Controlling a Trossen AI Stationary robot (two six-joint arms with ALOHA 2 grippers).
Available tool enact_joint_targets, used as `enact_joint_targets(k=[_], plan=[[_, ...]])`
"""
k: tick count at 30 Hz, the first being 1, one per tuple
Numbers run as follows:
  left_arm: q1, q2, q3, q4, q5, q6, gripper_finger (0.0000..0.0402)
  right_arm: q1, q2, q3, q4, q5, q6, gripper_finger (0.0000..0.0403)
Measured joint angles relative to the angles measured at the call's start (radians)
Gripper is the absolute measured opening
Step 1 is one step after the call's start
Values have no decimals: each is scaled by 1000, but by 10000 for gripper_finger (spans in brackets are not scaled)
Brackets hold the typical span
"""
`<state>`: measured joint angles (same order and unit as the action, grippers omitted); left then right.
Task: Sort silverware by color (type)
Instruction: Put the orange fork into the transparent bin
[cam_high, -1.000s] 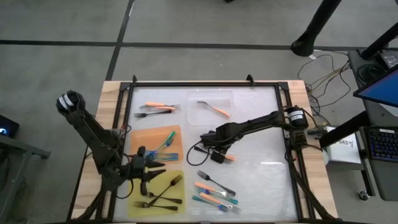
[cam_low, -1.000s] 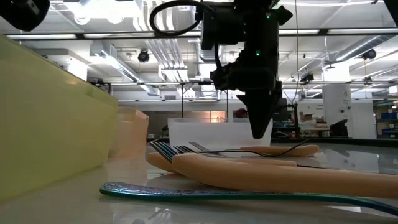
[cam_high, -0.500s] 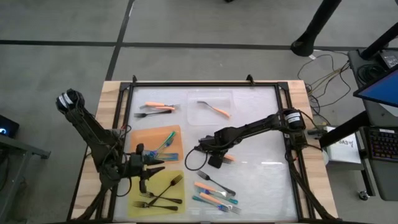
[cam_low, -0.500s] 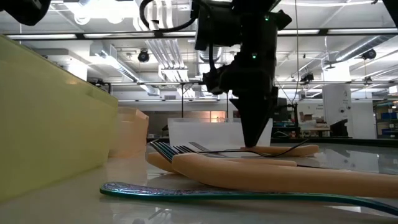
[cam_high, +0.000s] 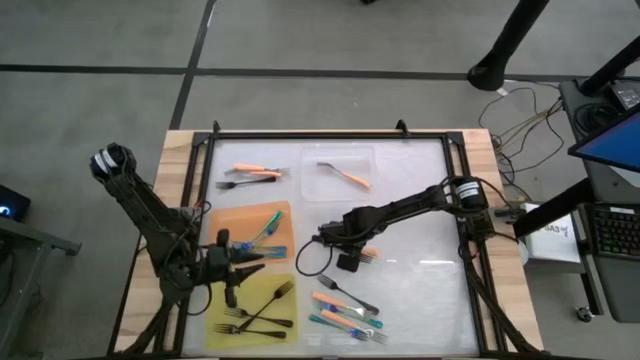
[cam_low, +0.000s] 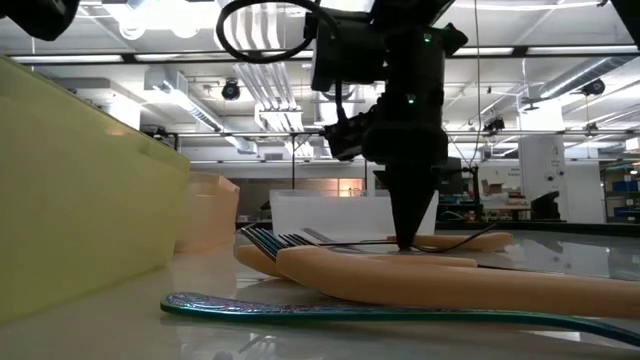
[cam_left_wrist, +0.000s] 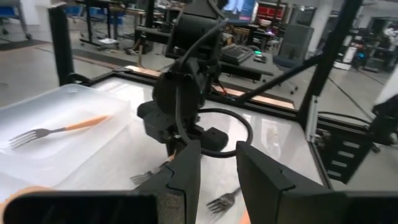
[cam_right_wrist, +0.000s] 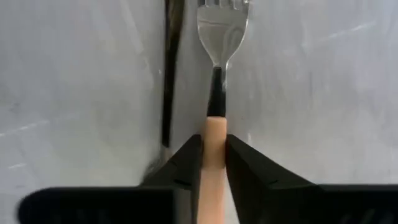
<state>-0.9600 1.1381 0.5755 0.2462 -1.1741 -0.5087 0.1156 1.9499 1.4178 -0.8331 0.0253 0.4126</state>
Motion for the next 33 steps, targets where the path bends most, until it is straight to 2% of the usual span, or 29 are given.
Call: enact_joint_targets(k=[2,12,17,21,25,29,33], plan=[[0,0,0,0,-19,0,84,-1,-12,0,2,1,-19,29],[1,0,0,0,-132,3,84,-20,-145,0,2,6,-104,29],[12,0,0,1,-191,3,84,-69,-213,31,2,143,-241,29],[43,0,0,7,-221,3,84,-130,-232,66,28,282,-426,29],[82,0,0,8,-223,3,84,-224,-215,74,87,315,-569,29],[105,1,0,8,-223,3,84,-326,-177,74,110,315,-609,32],[107,1,0,13,-222,3,84,-397,-137,71,100,315,-567,70]])
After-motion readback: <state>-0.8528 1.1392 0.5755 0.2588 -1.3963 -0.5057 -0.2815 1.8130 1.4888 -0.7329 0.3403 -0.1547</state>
